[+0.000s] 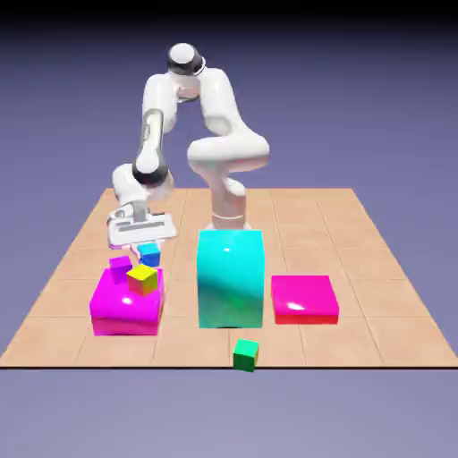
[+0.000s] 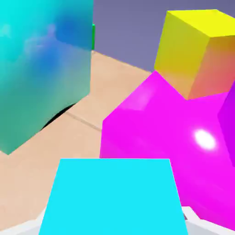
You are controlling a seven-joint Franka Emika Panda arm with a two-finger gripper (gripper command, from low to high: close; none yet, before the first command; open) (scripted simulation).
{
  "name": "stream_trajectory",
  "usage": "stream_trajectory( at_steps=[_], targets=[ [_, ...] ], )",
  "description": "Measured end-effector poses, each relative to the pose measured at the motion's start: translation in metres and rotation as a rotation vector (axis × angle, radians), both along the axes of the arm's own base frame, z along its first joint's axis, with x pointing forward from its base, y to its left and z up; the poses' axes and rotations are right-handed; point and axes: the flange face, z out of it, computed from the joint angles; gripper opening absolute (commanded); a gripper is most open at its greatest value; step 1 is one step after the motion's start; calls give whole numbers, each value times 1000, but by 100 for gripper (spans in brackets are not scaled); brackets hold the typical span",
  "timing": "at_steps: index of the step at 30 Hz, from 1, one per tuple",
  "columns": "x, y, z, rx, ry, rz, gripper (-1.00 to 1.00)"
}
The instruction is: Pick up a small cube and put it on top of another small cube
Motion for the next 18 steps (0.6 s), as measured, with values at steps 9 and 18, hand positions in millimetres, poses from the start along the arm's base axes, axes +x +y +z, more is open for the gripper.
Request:
stream_trajectory(
  at_steps=[9,18],
  targets=[
    [83,-9,68,-66,10,174,-100],
    [138,-46,103,203,-4,318,-100]
  ],
)
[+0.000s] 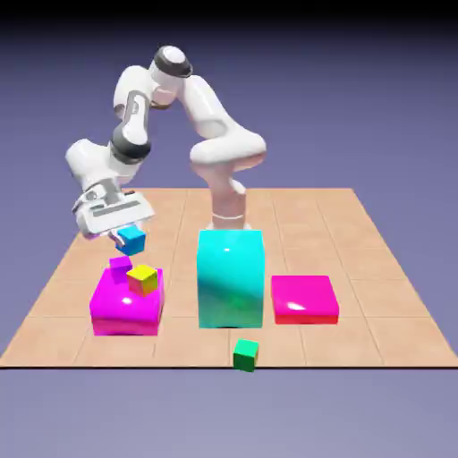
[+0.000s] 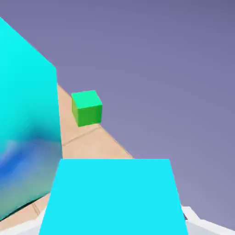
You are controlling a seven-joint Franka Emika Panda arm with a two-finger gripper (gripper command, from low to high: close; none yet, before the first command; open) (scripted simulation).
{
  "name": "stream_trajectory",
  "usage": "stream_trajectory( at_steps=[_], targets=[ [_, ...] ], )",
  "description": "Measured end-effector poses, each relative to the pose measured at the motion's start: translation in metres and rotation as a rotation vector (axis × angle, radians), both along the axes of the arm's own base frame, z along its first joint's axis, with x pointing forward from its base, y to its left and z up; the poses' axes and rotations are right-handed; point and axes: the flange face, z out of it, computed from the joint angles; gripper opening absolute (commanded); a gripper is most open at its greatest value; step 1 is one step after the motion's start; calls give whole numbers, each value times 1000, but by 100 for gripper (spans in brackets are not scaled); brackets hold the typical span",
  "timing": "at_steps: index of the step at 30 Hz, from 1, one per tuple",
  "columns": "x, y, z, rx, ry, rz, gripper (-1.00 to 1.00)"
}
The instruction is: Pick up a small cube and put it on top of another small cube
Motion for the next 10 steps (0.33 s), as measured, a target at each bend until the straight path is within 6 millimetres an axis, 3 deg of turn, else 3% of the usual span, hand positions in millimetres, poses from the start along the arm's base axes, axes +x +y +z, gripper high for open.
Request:
stream_trajectory(
  at_steps=[3,7,8,10],
  targets=[
    [-7,-7,-12,57,-5,-3,-100],
    [18,24,-58,58,-6,-4,-100],
    [19,25,-60,57,-6,-4,100],
    [19,25,-60,57,-7,-5,100]
  ],
)
